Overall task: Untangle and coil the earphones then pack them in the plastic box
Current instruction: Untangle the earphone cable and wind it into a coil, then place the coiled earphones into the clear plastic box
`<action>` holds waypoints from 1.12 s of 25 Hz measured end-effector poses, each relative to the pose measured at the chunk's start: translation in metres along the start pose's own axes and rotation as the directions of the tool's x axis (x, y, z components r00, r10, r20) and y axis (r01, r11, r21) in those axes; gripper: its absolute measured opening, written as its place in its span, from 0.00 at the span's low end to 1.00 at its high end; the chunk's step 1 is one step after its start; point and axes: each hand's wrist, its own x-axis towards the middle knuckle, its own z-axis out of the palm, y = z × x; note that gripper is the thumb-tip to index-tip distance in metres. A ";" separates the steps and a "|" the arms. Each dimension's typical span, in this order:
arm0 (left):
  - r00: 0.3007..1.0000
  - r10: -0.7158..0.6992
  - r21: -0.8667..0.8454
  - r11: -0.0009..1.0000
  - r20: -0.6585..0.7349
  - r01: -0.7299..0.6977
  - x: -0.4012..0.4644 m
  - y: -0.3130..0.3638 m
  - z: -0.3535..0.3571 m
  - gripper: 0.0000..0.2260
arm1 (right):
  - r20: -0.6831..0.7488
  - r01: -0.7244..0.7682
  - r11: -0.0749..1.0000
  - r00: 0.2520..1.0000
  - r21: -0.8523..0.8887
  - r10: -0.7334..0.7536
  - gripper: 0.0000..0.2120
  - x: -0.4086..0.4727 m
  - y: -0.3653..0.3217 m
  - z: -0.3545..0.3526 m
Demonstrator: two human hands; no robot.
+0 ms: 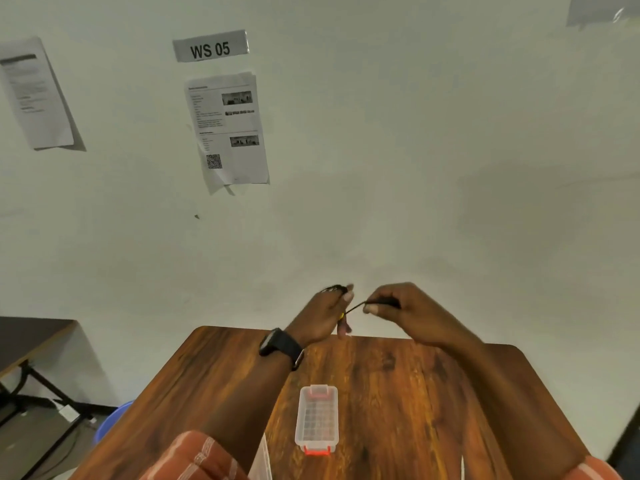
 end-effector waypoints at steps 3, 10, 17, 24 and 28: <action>0.986 -0.060 -0.516 0.846 0.154 0.132 -0.018 0.005 0.020 0.28 | -0.068 -0.023 0.999 0.997 0.033 0.025 0.07 0.011 0.000 -0.027; 0.947 0.255 -0.973 -0.069 0.197 0.221 -0.009 0.031 0.034 0.25 | -0.014 -0.177 0.578 0.950 0.797 0.311 0.11 0.025 0.050 0.040; 0.993 -0.038 -0.966 -0.241 0.110 0.098 -0.001 -0.002 0.039 0.23 | 0.107 -0.213 0.345 0.947 0.914 0.301 0.13 0.004 0.043 0.071; 0.901 -0.301 -0.950 -0.111 0.312 0.292 -0.032 -0.046 0.047 0.16 | 0.269 -0.501 0.366 0.807 0.785 0.526 0.18 0.010 0.060 0.084; 0.802 -0.422 -0.901 -0.105 0.423 0.420 -0.048 -0.066 0.044 0.11 | 0.373 -0.651 0.325 0.698 0.685 0.611 0.16 0.008 0.076 0.111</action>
